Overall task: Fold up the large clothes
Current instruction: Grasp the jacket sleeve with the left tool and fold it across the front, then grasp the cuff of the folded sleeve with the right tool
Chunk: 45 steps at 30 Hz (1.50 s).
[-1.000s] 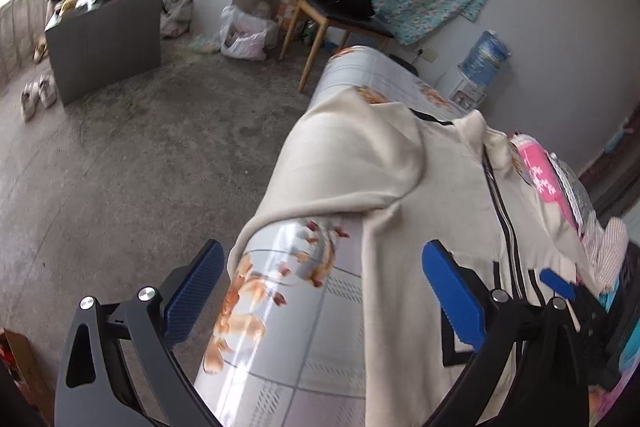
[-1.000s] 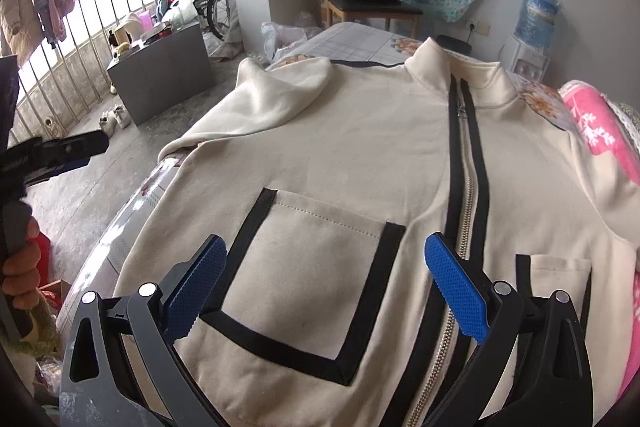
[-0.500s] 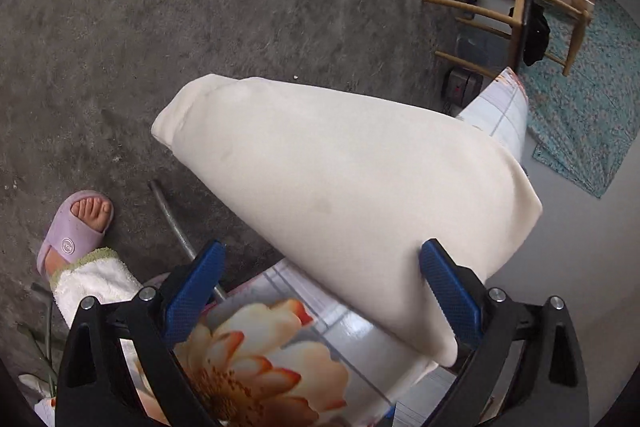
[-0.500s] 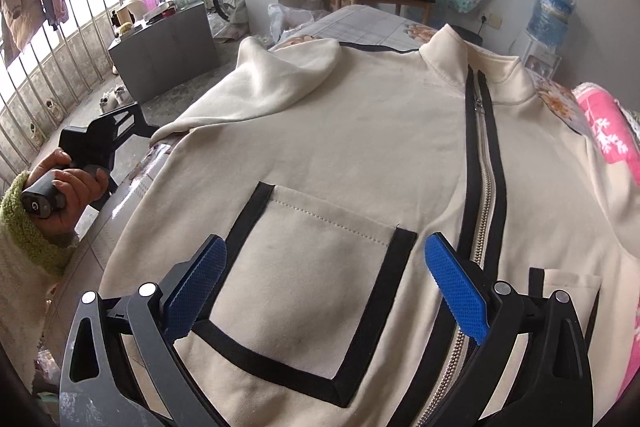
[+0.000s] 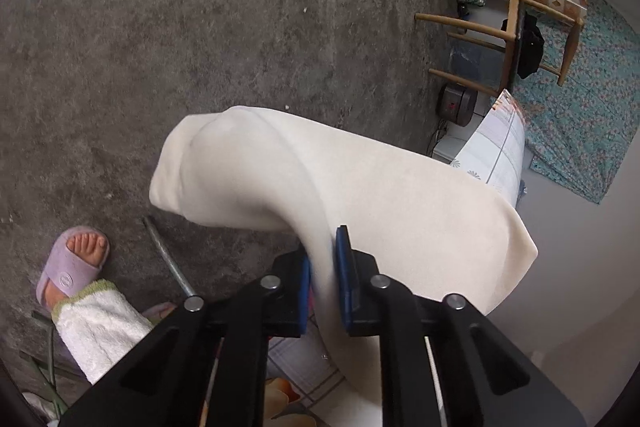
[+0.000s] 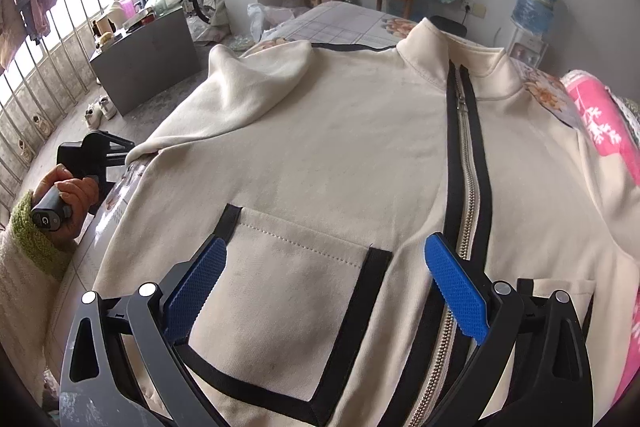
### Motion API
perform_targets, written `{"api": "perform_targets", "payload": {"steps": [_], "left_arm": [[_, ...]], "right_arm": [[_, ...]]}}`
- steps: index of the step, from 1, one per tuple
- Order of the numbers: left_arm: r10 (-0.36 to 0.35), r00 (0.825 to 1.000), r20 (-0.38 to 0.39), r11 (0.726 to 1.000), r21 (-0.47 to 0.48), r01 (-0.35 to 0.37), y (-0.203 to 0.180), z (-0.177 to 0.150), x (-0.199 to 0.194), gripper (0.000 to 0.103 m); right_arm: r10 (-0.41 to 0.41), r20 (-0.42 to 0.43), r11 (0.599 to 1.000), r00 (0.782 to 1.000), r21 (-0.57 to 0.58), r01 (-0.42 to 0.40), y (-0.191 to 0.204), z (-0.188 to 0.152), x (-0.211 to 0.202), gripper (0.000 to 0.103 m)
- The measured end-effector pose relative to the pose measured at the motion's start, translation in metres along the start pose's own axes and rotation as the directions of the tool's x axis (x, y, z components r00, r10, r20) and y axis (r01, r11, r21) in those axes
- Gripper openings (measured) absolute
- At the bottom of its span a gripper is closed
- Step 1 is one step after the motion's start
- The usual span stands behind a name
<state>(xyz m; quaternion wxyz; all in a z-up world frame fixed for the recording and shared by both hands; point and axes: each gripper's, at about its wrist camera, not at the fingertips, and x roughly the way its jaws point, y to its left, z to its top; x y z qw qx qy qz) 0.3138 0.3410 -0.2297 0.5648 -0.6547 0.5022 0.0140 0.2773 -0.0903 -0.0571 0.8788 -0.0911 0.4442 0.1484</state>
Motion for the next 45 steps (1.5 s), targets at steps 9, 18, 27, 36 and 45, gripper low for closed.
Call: {"api": "perform_targets", "payload": {"steps": [9,18,27,36,45], "left_arm": [[0.045,0.809,0.587,0.697,0.561,-0.446,-0.171,-0.111,-0.106,0.007],[-0.094,0.887,0.452,-0.115,0.88,-0.461,-0.259,-0.386,-0.022,0.011],[0.168,0.951,0.259,-0.01,0.965,-0.261,-0.169,-0.376,0.048,0.062],[0.198,0.87,0.452,0.101,0.873,-0.477,-0.137,-0.31,0.028,0.065],[0.24,0.829,0.505,0.085,0.84,-0.536,-0.123,-0.291,0.032,0.05]], "right_arm": [[-0.019,0.045,1.0,0.999,0.015,0.018,-0.011,-0.004,-0.023,0.096],[-0.087,0.092,0.991,0.992,0.109,0.076,-0.054,-0.023,-0.057,0.096],[-0.132,-0.004,0.966,0.991,0.222,0.13,-0.119,-0.057,-0.06,0.096],[-0.055,-0.006,0.946,0.998,0.321,0.054,-0.169,-0.051,-0.068,0.096],[0.005,-0.002,0.865,1.0,0.501,-0.003,-0.243,-0.012,-0.063,0.072]]}}
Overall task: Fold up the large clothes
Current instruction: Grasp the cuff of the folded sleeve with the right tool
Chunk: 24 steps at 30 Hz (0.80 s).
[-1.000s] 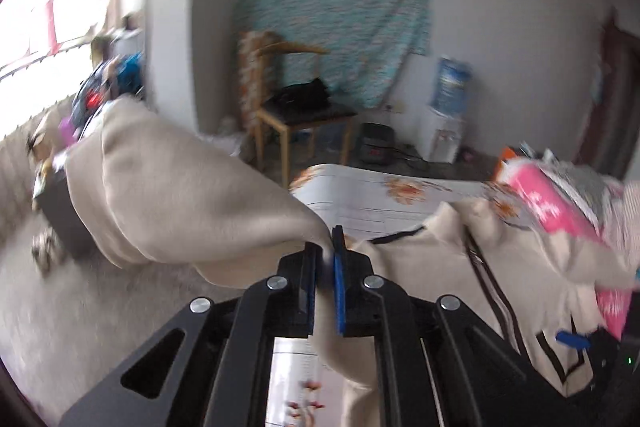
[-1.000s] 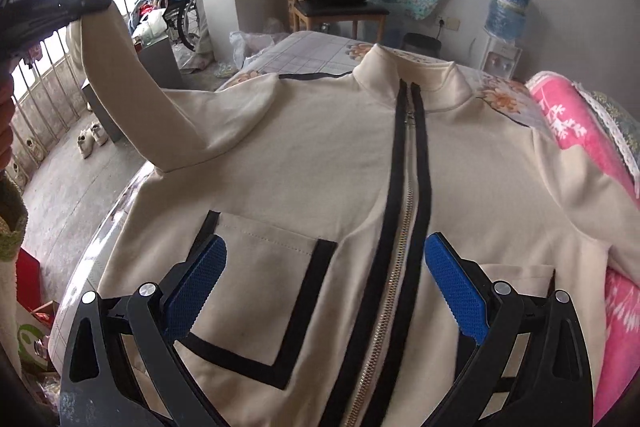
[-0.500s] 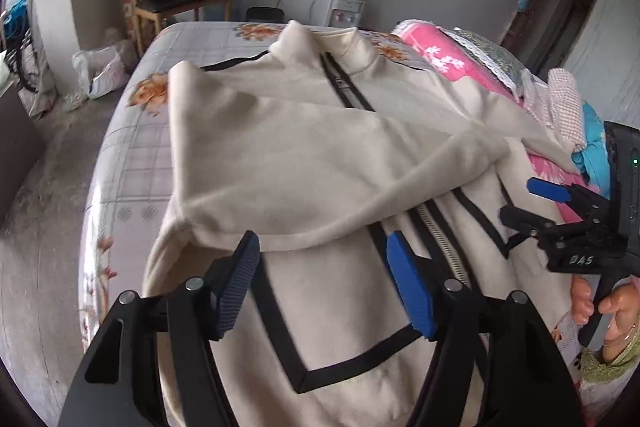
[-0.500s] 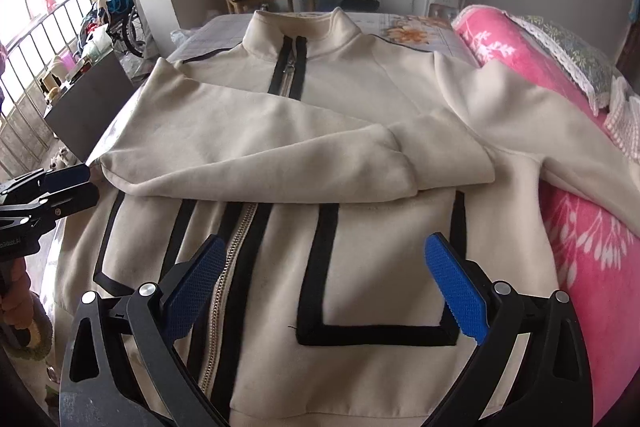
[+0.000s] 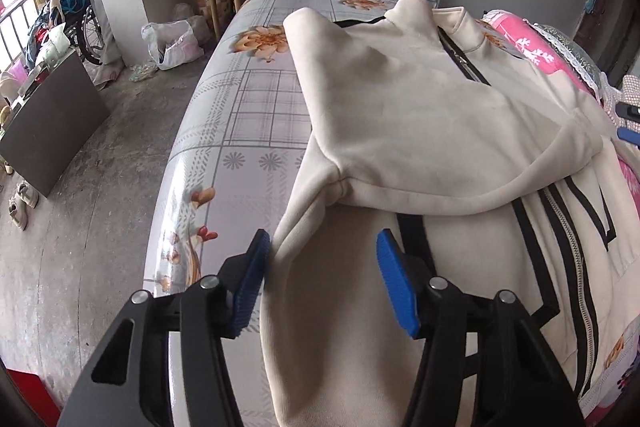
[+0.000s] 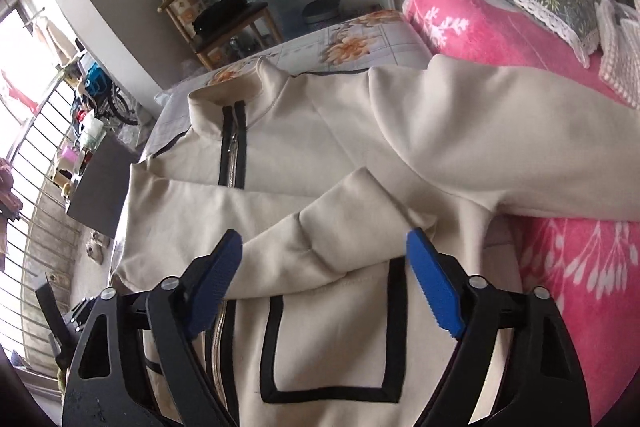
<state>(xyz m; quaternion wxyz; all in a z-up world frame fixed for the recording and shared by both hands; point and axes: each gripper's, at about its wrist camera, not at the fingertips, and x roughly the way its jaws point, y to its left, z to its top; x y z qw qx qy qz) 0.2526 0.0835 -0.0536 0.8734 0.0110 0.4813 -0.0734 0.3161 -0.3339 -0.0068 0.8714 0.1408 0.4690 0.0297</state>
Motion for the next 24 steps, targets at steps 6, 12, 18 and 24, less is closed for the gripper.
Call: {"api": "perform_targets", "payload": {"steps": [6,12,18,24], "left_arm": [[0.035,0.999,0.012,0.998,-0.043,-0.034,0.007,-0.004,0.002,0.041],[0.071,0.997,0.015,0.997,-0.038,-0.07,0.008,-0.006,0.002,0.041],[0.057,0.998,0.008,0.998,-0.033,-0.057,0.01,-0.005,0.001,0.041],[0.053,0.999,0.008,0.998,-0.037,-0.053,0.011,-0.005,0.001,0.041]], "right_arm": [[0.0,-0.144,0.995,0.99,-0.099,-0.015,0.042,0.035,0.071,0.036],[-0.08,-0.297,0.974,0.951,-0.224,0.012,0.057,0.016,0.112,0.028],[-0.043,-0.38,0.961,0.924,-0.268,-0.066,0.036,-0.05,0.056,0.019],[-0.006,-0.385,0.975,0.923,-0.206,-0.08,0.002,-0.089,0.005,0.024]]}}
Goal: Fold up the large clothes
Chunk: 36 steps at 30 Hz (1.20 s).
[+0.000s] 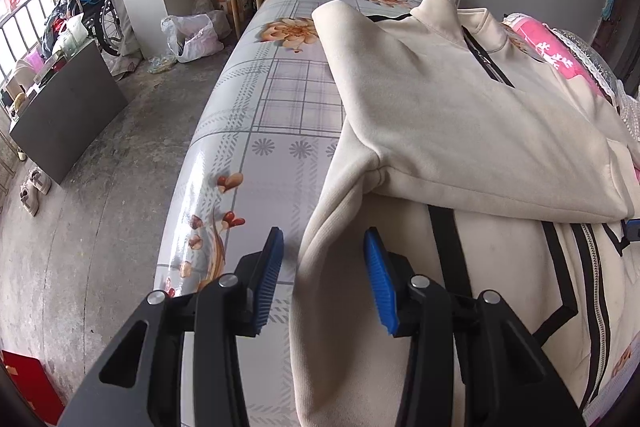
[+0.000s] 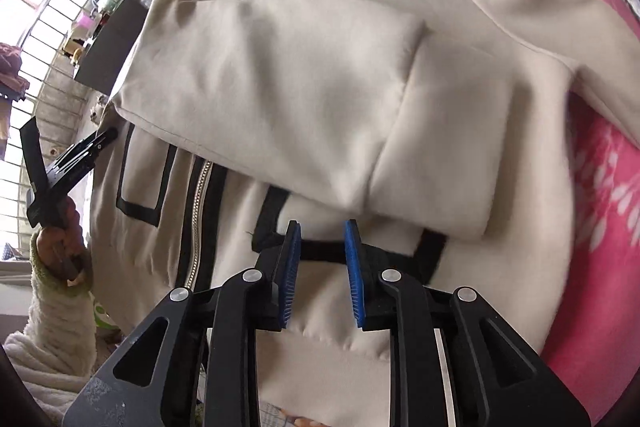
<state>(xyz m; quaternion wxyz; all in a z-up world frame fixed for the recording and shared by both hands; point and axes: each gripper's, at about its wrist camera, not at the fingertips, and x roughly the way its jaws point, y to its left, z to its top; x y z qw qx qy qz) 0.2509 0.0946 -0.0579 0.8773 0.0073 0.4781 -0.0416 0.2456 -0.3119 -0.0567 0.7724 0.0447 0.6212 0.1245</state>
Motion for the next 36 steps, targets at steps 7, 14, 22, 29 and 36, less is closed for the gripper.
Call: {"api": "perform_targets", "payload": {"steps": [7,14,22,29,36], "left_arm": [[0.026,1.0,-0.003,1.0,0.0,-0.026,0.001,-0.002,-0.001,0.041],[0.041,0.999,0.004,0.999,0.006,-0.041,0.001,-0.004,-0.003,0.041],[0.045,0.999,0.003,0.999,0.008,-0.045,0.0,-0.003,-0.003,0.041],[0.035,0.999,0.024,0.999,0.014,-0.035,0.001,-0.006,-0.003,0.041],[-0.058,0.998,0.039,0.998,-0.008,0.058,0.007,-0.011,-0.012,0.041]], "right_arm": [[-0.001,0.217,0.977,0.976,0.21,-0.045,-0.064,0.019,-0.051,0.046],[0.119,0.144,0.923,0.982,0.349,-0.163,-0.108,0.051,-0.005,0.047],[0.178,0.098,0.922,0.979,0.331,-0.201,-0.099,0.046,0.006,0.047],[0.105,0.12,0.961,0.987,0.242,-0.131,-0.074,0.054,-0.015,0.005],[0.245,0.274,0.966,0.93,0.011,-0.258,0.042,0.135,-0.091,0.004]]}}
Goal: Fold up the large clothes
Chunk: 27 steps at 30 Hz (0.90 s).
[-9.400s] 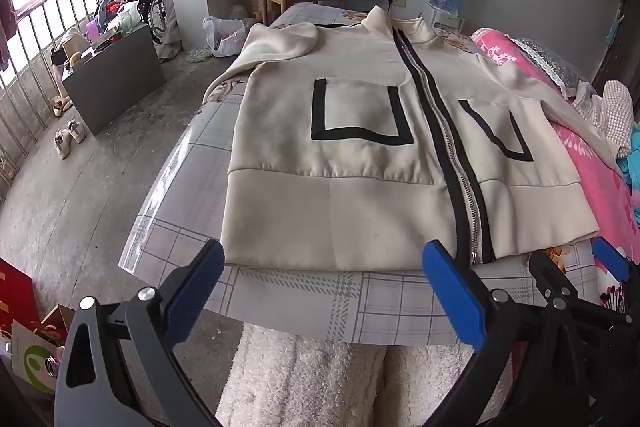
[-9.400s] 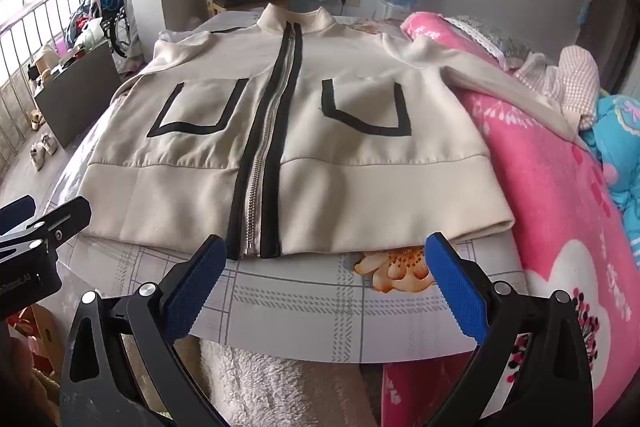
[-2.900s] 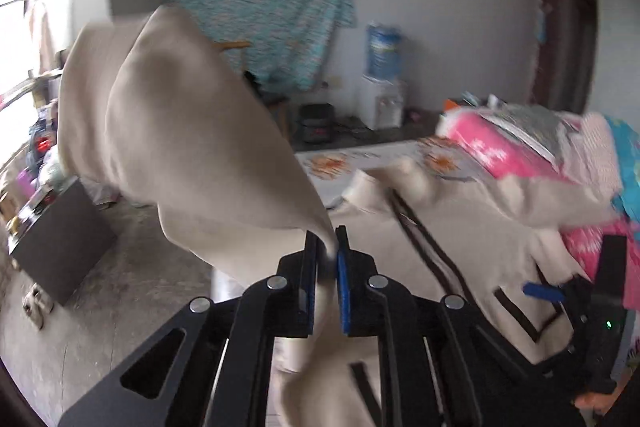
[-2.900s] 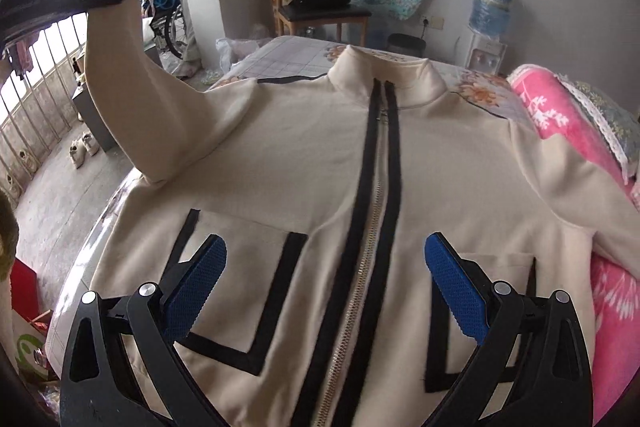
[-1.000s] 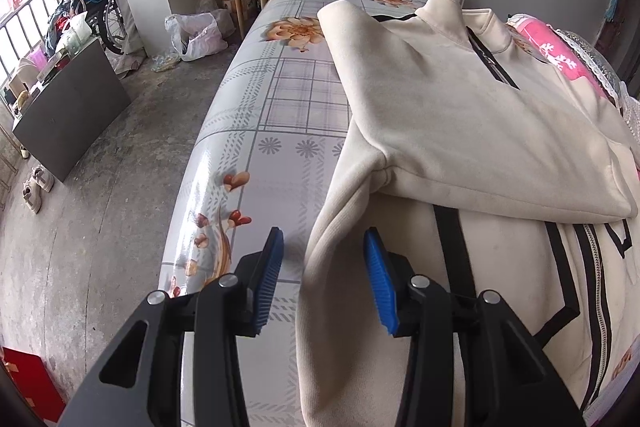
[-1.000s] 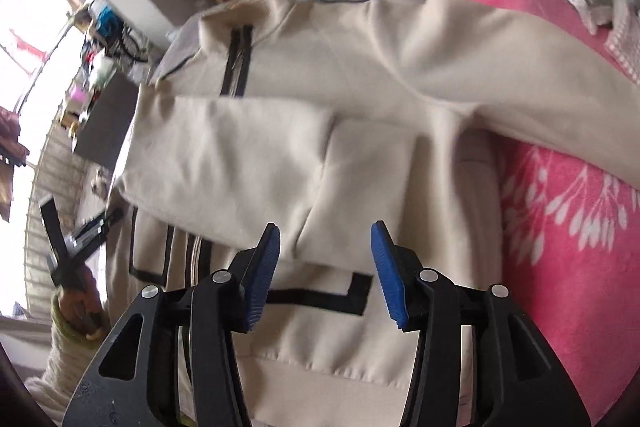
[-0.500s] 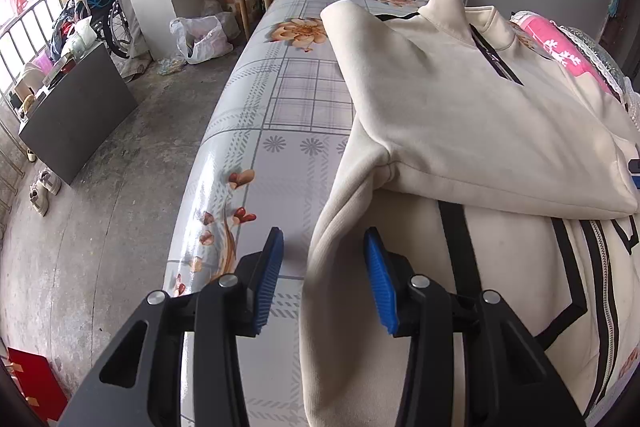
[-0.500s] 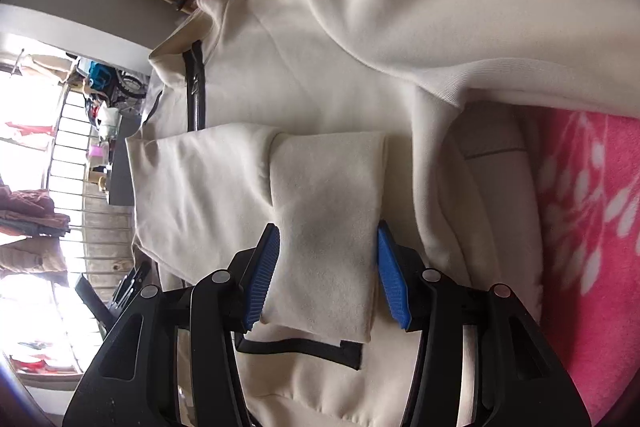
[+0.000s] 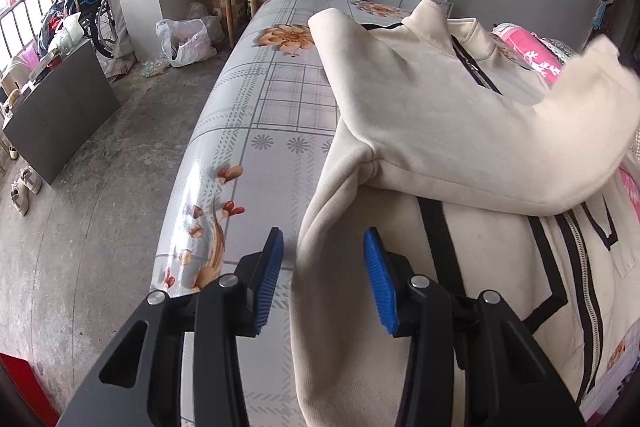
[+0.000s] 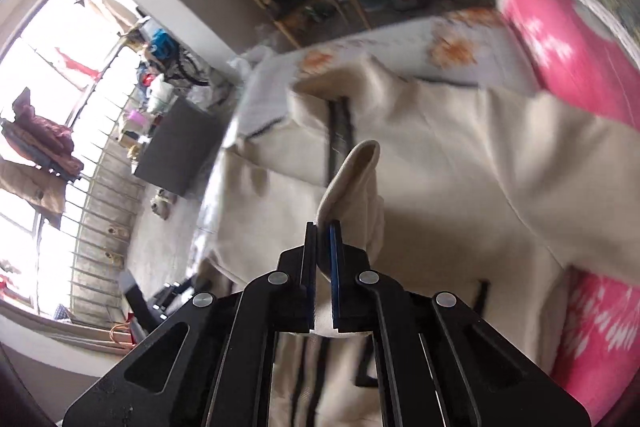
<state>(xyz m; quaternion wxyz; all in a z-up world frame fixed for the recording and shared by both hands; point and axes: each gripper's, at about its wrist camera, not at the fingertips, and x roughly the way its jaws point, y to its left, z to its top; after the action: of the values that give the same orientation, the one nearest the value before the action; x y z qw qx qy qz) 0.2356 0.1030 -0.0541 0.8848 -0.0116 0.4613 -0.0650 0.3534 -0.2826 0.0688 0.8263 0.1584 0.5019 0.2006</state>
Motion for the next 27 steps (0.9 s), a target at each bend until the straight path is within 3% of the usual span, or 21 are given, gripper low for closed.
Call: {"api": "perform_targets", "payload": {"steps": [4,7,8,10,12,15,17,19,21,24,27], "left_arm": [[-0.024,1.0,0.008,0.999,-0.035,0.024,0.003,-0.004,-0.006,0.041],[-0.027,1.0,0.011,0.998,-0.056,0.028,0.005,-0.001,-0.008,0.043],[-0.025,1.0,0.013,0.998,-0.058,0.025,0.005,0.0,-0.008,0.044],[-0.005,1.0,0.023,0.998,-0.057,0.006,0.004,0.004,-0.007,0.047],[0.026,0.999,0.027,0.998,-0.057,-0.025,0.003,0.008,-0.004,0.047],[0.094,0.995,0.02,0.993,-0.076,-0.092,0.006,0.012,0.005,0.047],[0.14,0.99,0.012,0.986,-0.096,-0.138,0.009,0.013,0.011,0.046],[0.168,0.986,0.017,0.982,-0.093,-0.166,0.012,0.014,0.014,0.037],[0.192,0.981,0.019,0.978,-0.081,-0.19,0.012,0.014,0.014,0.034],[0.207,0.978,0.022,0.977,-0.065,-0.205,0.011,0.011,0.013,0.033],[0.216,0.976,0.022,0.975,-0.056,-0.215,0.008,0.011,0.014,0.033]], "right_arm": [[0.192,0.005,0.965,0.981,-0.185,-0.188,0.138,0.055,0.017,0.003],[0.391,0.008,0.863,0.92,-0.35,-0.364,0.251,0.072,0.006,0.002],[0.429,0.016,0.83,0.903,-0.403,-0.387,0.281,0.073,-0.002,0.001],[0.489,0.027,0.775,0.872,-0.473,-0.42,0.318,0.072,-0.014,0.001],[0.501,0.042,0.762,0.864,-0.494,-0.418,0.324,0.072,-0.021,0.001],[0.424,0.097,0.818,0.901,-0.467,-0.335,0.281,0.076,-0.014,0.001],[0.342,0.133,0.879,0.93,-0.395,-0.267,0.226,0.081,-0.006,0.001],[0.239,0.165,0.939,0.957,-0.289,-0.184,0.156,0.084,0.001,0.001],[0.137,0.176,0.98,0.975,-0.168,-0.108,0.085,0.08,0.01,0.001],[0.0,0.138,1.0,0.99,0.002,0.0,-0.011,0.062,0.027,0.001],[-0.076,0.051,0.991,0.996,0.111,0.07,-0.074,0.039,0.053,0.001]]}}
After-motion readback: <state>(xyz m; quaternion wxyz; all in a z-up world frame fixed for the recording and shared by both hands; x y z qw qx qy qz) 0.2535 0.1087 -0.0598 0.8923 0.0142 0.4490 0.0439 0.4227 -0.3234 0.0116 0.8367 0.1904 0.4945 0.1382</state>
